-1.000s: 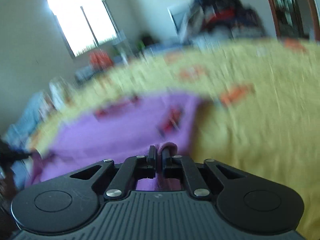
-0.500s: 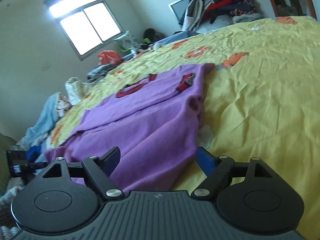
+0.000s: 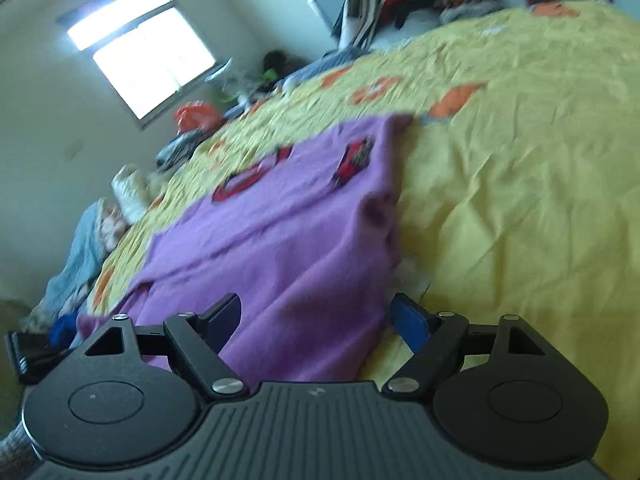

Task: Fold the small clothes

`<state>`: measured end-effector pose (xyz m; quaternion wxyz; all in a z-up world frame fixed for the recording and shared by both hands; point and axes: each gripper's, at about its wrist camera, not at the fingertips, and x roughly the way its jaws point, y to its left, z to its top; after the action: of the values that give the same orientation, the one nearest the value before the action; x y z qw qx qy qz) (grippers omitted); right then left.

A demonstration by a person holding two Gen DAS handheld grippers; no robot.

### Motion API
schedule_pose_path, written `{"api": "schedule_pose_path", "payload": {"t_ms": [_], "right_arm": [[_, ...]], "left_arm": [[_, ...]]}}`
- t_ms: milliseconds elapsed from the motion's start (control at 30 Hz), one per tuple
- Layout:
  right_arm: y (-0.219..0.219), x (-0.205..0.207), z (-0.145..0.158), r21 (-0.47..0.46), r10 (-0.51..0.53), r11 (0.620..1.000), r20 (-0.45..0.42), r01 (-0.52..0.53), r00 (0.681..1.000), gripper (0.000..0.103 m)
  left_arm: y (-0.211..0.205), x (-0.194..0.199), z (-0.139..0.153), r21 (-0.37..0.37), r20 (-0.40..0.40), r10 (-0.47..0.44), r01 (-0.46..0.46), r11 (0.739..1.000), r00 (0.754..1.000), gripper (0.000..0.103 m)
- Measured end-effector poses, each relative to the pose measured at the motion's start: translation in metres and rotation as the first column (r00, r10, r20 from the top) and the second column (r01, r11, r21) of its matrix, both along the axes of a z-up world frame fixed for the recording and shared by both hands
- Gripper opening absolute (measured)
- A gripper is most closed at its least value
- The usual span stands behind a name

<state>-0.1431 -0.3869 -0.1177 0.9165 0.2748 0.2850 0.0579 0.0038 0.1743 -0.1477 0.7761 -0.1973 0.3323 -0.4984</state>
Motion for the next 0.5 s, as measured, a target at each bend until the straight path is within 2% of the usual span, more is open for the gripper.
{"api": "schedule_pose_path", "payload": {"t_ms": [67,133,167,200,267,500], "right_arm": [[-0.004,0.001,0.003,-0.039,0.017,0.999,0.027,-0.016,0.999,0.083],[-0.005,0.009,-0.002,-0.051,0.069,0.996,0.002,-0.069,0.998,0.083],[-0.004,0.014,-0.006,-0.041,0.097,0.994,-0.014,-0.097,0.995,0.057],[-0.001,0.017,-0.008,-0.028,0.127,0.991,-0.03,-0.128,0.991,0.007],[0.011,0.02,-0.004,-0.082,0.131,0.988,-0.036,-0.134,0.991,0.007],[0.022,0.023,0.049,-0.039,0.137,0.99,0.153,-0.133,0.979,0.007]], "left_arm": [[-0.004,0.0,0.0,-0.006,-0.007,-0.005,0.005,1.0,1.0,0.002],[-0.007,0.003,-0.001,-0.029,-0.023,-0.004,0.004,1.0,1.0,0.002],[-0.007,0.005,-0.002,-0.047,-0.035,0.004,-0.006,0.999,0.999,0.002],[-0.007,0.007,-0.004,-0.064,-0.046,0.007,-0.01,0.998,0.999,0.002],[-0.011,0.011,-0.003,-0.076,-0.054,0.034,-0.038,0.996,0.998,0.002],[-0.023,0.046,0.021,-0.091,-0.034,0.087,-0.089,0.992,0.996,0.001]]}}
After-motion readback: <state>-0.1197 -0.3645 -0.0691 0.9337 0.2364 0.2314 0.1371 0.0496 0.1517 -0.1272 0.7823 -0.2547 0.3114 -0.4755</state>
